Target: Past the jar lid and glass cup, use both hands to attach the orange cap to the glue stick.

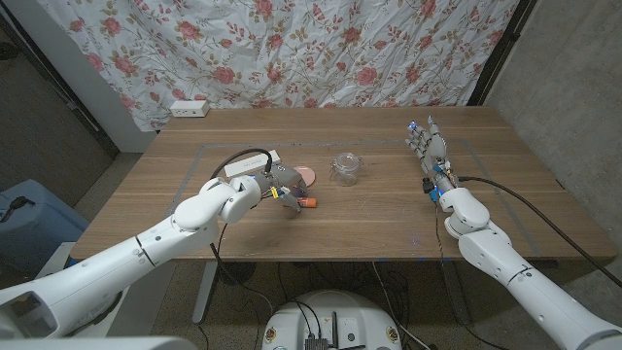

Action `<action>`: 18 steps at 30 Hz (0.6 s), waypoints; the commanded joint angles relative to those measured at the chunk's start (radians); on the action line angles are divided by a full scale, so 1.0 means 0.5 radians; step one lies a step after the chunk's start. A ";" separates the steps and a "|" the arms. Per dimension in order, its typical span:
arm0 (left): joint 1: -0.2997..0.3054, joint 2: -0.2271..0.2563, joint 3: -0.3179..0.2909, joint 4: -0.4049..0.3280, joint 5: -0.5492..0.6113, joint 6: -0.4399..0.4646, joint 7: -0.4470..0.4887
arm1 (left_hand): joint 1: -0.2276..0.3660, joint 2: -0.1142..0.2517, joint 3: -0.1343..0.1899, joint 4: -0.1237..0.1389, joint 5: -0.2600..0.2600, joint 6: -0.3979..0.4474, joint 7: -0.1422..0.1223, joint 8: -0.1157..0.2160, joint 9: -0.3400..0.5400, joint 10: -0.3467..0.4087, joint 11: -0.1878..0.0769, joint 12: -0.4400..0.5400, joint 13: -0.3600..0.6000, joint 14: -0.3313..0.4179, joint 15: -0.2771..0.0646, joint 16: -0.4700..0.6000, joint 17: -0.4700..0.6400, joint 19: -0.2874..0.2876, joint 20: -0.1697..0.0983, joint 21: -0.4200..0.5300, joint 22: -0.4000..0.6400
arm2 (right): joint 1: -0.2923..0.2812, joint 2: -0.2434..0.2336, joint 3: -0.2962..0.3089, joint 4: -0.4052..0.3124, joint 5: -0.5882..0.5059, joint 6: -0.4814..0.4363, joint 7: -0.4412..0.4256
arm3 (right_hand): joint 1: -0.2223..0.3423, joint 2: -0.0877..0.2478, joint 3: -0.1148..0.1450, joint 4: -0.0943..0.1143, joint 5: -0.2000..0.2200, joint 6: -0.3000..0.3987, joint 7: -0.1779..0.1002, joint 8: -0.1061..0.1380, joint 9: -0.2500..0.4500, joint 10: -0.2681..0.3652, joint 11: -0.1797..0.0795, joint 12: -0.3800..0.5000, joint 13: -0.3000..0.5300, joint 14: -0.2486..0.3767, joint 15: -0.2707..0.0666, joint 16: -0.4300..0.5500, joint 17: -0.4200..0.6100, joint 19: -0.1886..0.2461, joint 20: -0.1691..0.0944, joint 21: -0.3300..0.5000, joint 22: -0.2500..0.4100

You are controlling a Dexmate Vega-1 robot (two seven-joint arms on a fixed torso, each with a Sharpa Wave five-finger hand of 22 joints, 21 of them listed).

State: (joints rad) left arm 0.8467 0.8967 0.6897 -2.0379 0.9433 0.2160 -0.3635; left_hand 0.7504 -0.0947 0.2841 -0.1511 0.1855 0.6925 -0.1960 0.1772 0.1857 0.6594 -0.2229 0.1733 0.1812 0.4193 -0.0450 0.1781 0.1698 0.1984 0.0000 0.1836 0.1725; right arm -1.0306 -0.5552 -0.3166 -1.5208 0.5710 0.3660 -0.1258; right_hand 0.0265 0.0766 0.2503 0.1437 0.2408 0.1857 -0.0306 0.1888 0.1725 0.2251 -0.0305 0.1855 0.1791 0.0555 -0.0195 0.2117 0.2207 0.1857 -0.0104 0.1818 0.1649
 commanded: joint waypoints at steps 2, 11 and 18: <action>0.037 0.012 -0.031 -0.044 0.006 0.056 -0.021 | -0.049 -0.019 -0.023 0.003 0.005 -0.088 0.016 0.002 0.003 -0.109 0.002 -0.005 0.004 -0.067 -0.223 -0.006 0.005 -0.034 0.008 0.002 0.001 | -0.001 0.032 0.003 0.015 -0.013 0.028 -0.038 | 0.000 0.098 0.018 -0.005 0.016 0.013 -0.006 0.007 0.006 0.015 0.014 0.007 0.005 0.021 0.005 0.012 0.008 0.026 0.010 0.014 0.005; 0.075 0.029 -0.051 -0.080 0.004 0.090 -0.014 | -0.107 -0.023 -0.042 0.012 0.001 -0.185 0.048 0.007 0.000 -0.324 0.011 -0.016 -0.002 -0.212 -0.168 -0.016 0.002 -0.097 0.012 -0.005 -0.003 | -0.007 0.042 -0.003 0.018 -0.022 0.039 -0.046 | -0.001 0.096 0.020 -0.004 0.017 0.013 -0.007 0.005 0.006 0.016 0.015 0.007 0.005 0.020 0.003 0.012 0.009 0.026 0.010 0.014 0.005; 0.107 0.034 -0.083 -0.124 -0.025 0.151 -0.042 | -0.178 -0.029 -0.063 0.018 -0.006 -0.385 0.057 -0.012 -0.006 -0.499 0.017 -0.004 -0.005 -0.341 -0.122 -0.012 0.000 -0.169 0.038 -0.009 -0.005 | -0.008 0.034 0.002 0.030 -0.013 0.064 -0.011 | -0.005 0.086 0.016 -0.004 0.016 0.003 -0.016 0.000 0.006 0.007 0.019 0.004 0.005 0.013 0.006 0.010 0.010 0.026 0.018 0.013 0.005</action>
State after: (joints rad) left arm 0.8778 0.9080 0.6676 -2.0728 0.9449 0.2563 -0.3726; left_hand 0.6805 -0.1090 0.2582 -0.1440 0.1854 0.5393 -0.1657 0.1768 0.1812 0.4361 -0.2142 0.1663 0.1765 0.2650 -0.0409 0.1733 0.1674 0.1295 0.0139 0.1837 0.1673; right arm -1.0325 -0.5380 -0.3161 -1.5124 0.5632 0.3846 -0.1431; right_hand 0.0265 0.0766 0.2558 0.1406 0.2446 0.1856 -0.0306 0.1888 0.1725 0.2306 -0.0249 0.1855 0.1790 0.0555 -0.0195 0.2117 0.2206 0.1927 -0.0035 0.1851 0.1649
